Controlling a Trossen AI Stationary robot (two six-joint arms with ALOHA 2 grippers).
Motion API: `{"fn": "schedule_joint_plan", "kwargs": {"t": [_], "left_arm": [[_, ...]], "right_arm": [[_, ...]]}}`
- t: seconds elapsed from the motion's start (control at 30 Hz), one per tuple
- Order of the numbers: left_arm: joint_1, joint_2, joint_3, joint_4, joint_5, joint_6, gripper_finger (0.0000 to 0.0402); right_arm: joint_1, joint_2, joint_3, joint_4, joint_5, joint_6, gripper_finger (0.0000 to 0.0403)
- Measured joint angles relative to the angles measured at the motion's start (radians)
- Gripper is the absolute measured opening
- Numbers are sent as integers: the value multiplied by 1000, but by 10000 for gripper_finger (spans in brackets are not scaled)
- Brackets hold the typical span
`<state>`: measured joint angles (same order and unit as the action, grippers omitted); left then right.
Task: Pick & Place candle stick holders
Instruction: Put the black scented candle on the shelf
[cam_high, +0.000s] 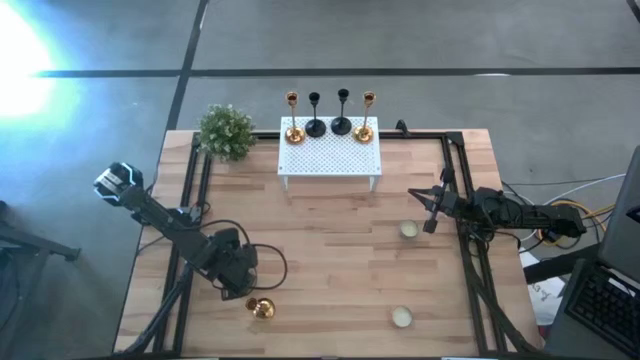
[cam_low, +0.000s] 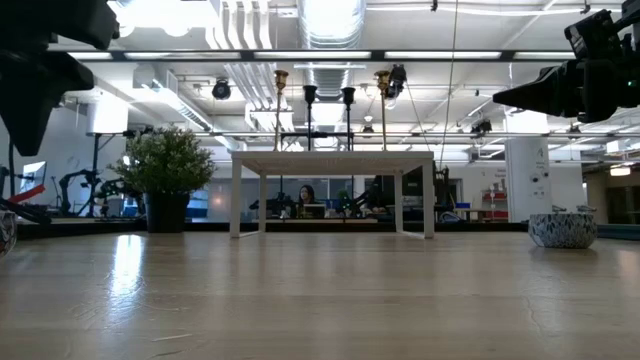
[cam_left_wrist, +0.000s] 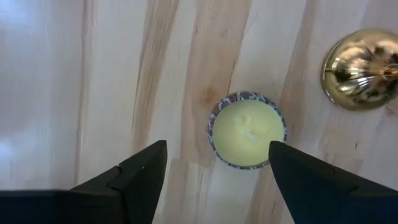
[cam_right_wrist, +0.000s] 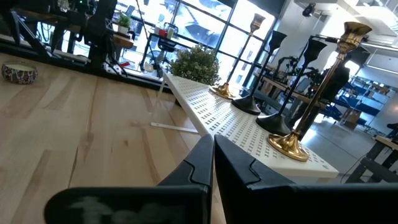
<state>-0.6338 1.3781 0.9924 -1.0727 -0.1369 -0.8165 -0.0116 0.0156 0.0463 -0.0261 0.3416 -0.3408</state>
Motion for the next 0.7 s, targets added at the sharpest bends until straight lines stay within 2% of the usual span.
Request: {"fn": "schedule_joint_plan", "kwargs": {"t": [0.5,0.7], "left_arm": [[0,0,-13,35,19,-50,291],[0,0,-59,107,79,-50,289]], "right_arm": [[0,0,0,0,0,0,8],[0,0,0,0,0,0,8]]}}
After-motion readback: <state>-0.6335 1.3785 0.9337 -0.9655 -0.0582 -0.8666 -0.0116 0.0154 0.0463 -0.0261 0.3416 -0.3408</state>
